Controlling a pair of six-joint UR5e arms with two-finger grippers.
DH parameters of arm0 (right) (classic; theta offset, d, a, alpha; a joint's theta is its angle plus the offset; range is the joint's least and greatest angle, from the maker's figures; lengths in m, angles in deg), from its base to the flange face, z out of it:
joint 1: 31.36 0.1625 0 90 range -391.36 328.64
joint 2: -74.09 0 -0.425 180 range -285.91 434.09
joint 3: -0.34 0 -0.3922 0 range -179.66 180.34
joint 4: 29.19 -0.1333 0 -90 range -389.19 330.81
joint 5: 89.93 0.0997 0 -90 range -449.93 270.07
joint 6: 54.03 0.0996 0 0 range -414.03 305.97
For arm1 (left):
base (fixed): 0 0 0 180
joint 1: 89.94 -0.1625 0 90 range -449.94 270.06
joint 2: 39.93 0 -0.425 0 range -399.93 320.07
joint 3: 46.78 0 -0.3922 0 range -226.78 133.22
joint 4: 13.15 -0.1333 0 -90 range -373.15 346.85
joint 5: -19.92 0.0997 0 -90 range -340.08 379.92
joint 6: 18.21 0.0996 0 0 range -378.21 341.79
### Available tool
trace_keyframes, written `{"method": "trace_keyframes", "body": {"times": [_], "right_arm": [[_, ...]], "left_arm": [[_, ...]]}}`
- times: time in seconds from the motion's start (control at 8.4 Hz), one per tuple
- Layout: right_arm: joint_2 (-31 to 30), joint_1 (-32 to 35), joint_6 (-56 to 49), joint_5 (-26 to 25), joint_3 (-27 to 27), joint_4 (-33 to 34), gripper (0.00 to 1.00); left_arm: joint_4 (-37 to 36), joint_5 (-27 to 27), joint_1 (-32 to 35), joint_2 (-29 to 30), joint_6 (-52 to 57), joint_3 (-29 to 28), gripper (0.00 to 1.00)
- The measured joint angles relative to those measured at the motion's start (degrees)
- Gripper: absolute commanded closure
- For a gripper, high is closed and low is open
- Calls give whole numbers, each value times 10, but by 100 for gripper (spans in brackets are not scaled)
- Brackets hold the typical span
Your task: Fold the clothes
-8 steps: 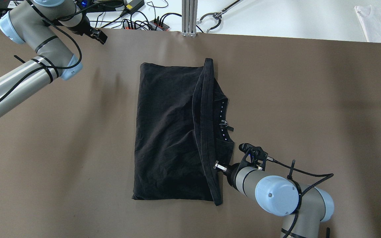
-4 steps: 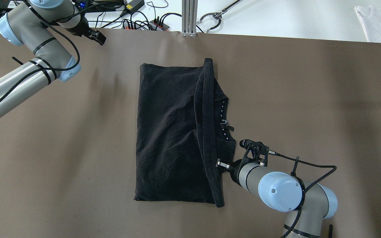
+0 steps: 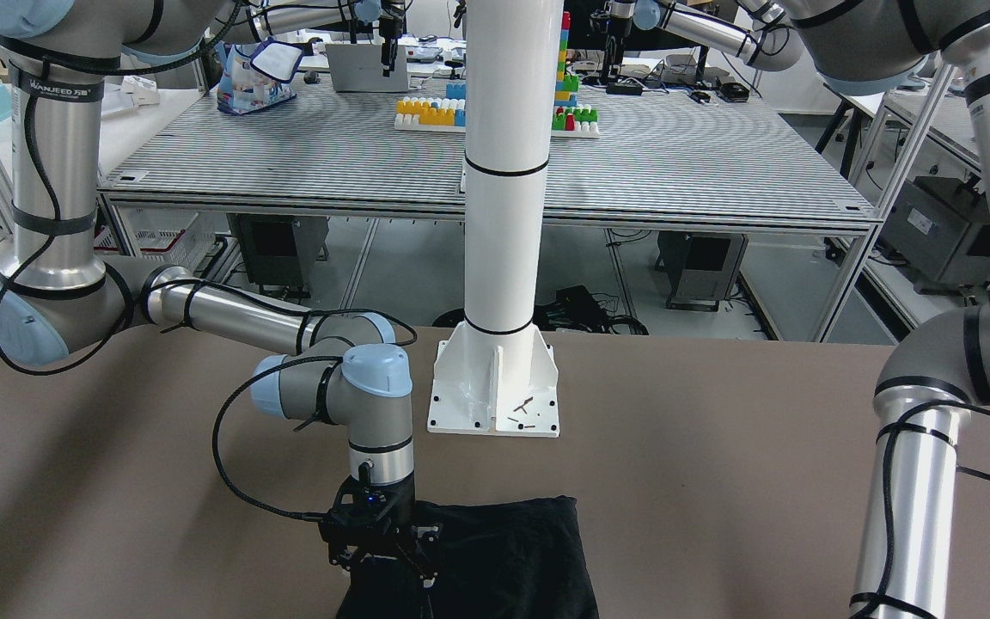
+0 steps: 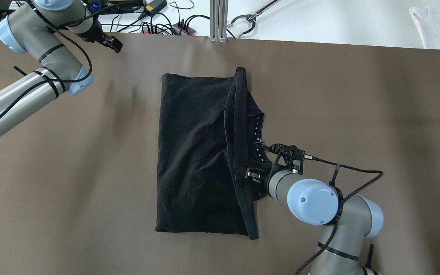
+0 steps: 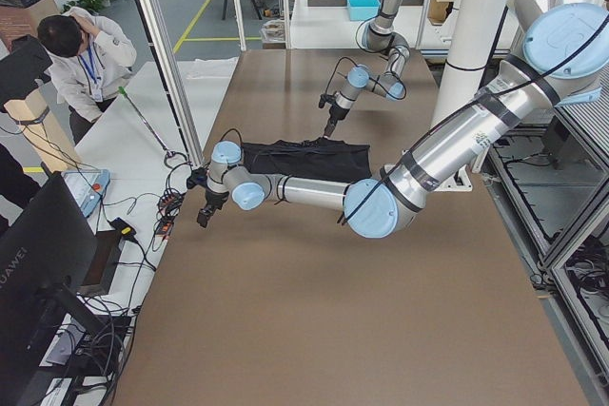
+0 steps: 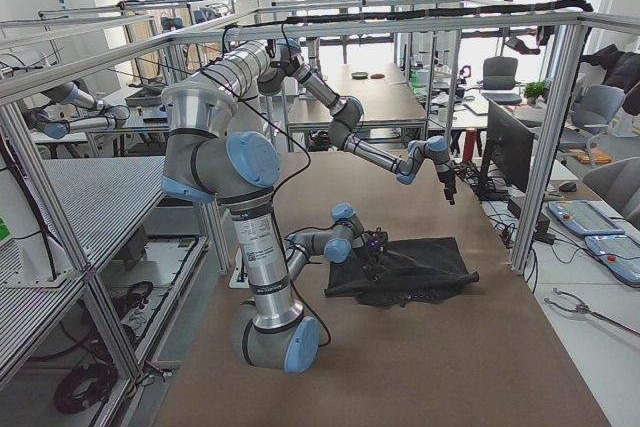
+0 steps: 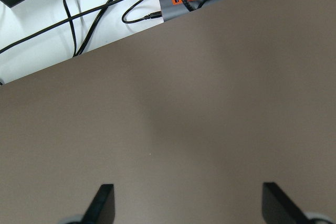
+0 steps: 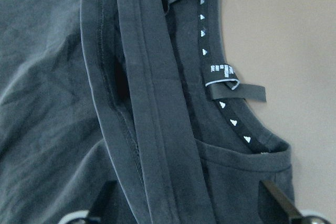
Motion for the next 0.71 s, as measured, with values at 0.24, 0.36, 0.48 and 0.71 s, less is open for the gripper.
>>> {"method": "trace_keyframes", "body": {"times": [0.24,0.36,0.48,0.71], "right_arm": [[65,16,-36,1,89,24,6],[87,25,-57,2,126,27,6],[99,34,-79,2,149,34,6],[109,42,-103,3,169,55,6]], "left_arm": [[0,0,-2,0,0,0,0],[0,0,-2,0,0,0,0],[0,0,-2,0,0,0,0],[0,0,-3,0,0,0,0]]}}
